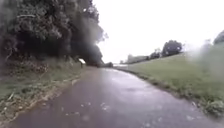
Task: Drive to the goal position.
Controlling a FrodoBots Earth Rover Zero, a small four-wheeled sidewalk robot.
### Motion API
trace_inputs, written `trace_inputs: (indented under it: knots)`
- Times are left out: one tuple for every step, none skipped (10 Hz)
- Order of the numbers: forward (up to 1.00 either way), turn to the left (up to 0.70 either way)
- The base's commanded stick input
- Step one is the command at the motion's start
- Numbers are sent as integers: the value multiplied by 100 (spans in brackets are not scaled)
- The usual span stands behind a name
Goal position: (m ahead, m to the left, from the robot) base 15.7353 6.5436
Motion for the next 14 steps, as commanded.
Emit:
trace_inputs:
  knots:
    - [70,0]
    - [70,0]
    - [70,0]
    - [70,0]
    - [70,0]
    - [70,0]
    - [70,0]
    - [70,0]
    - [70,0]
    - [70,0]
    - [70,0]
    - [70,0]
    - [70,0]
    - [70,0]
